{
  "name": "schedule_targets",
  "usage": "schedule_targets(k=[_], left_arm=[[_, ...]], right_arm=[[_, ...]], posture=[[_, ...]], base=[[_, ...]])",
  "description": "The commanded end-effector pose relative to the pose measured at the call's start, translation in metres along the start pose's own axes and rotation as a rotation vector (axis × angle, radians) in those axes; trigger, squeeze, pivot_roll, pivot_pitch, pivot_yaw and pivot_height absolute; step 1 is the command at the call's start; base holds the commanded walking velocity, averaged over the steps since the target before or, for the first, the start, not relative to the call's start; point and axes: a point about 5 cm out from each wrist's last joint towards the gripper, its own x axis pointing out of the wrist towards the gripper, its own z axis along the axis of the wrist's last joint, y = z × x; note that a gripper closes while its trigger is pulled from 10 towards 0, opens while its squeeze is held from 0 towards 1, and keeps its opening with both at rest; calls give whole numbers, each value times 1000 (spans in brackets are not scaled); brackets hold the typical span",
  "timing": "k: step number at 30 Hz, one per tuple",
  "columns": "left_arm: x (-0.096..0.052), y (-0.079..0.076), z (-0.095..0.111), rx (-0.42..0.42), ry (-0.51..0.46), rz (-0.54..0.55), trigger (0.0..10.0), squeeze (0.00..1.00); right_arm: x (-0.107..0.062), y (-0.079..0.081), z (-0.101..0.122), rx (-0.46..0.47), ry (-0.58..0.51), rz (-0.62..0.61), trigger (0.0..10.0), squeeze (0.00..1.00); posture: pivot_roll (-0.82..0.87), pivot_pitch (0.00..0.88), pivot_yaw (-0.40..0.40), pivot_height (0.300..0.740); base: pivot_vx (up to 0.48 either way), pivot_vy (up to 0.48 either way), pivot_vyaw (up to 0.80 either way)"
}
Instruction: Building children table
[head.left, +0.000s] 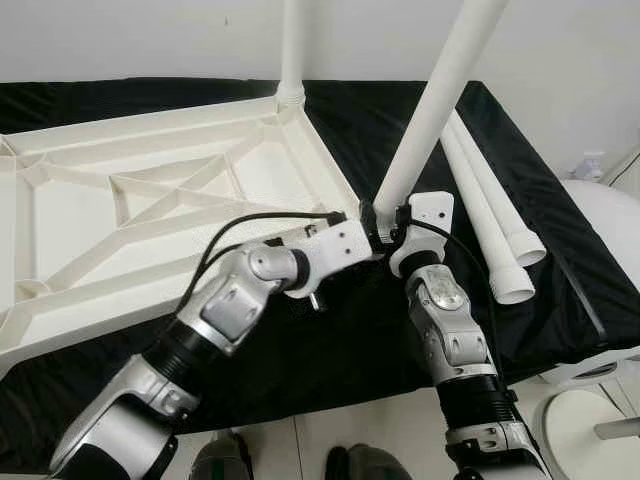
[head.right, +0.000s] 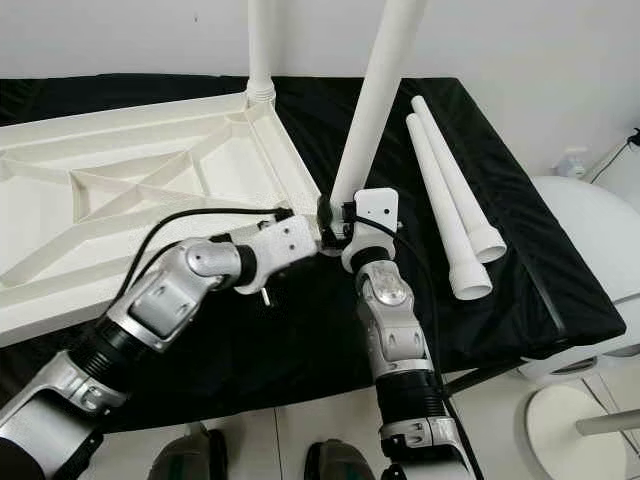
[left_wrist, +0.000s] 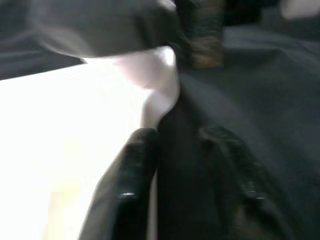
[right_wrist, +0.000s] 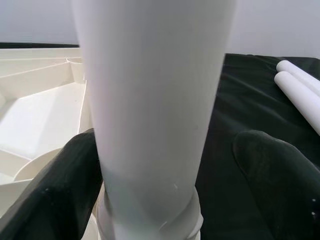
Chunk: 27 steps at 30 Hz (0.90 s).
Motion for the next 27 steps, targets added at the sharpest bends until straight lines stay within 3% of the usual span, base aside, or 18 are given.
schedule_targets(k=[1,4,5,6,7,16,17,21,27], left_arm=[[-3,2,10,27,-40,-7,10000,1000],[-2,3,9,35,-30,4,10000,1000],[-1,4,7,44,-13,22,10000,690],[0,5,5,49,-4,29,10000,455],[1,4,4,59,4,29,10000,0],[11,-3,-15,78,94,31,10000,0],[15,-2,-26,74,151,62,10000,0],[17,2,-37,79,210,102,10000,0],[17,6,-42,58,233,131,10000,0]], right_arm=[[-1,-4,1,3,-7,1,10000,0],[-1,-5,1,2,-7,3,10000,0],[-1,-5,1,3,-4,5,10000,0],[-2,-5,0,3,-3,6,10000,0],[-2,-6,0,3,-3,7,10000,0],[-2,-10,3,4,-9,5,10000,0],[-1,-10,3,8,-11,4,10000,0],[-1,-10,4,10,-13,2,10000,0],[-1,-11,4,12,-14,-1,10000,0]], posture=[[15,73,-48,740],[14,74,-48,740],[12,75,-47,740],[10,76,-46,740],[10,76,-46,740],[4,81,-41,740],[4,82,-39,740],[3,83,-37,740],[2,84,-37,740]], base=[[0,0,0],[0,0,0],[0,0,0],[0,0,0],[0,0,0],[0,0,0],[0,0,0],[0,0,0],[0,0,0]])
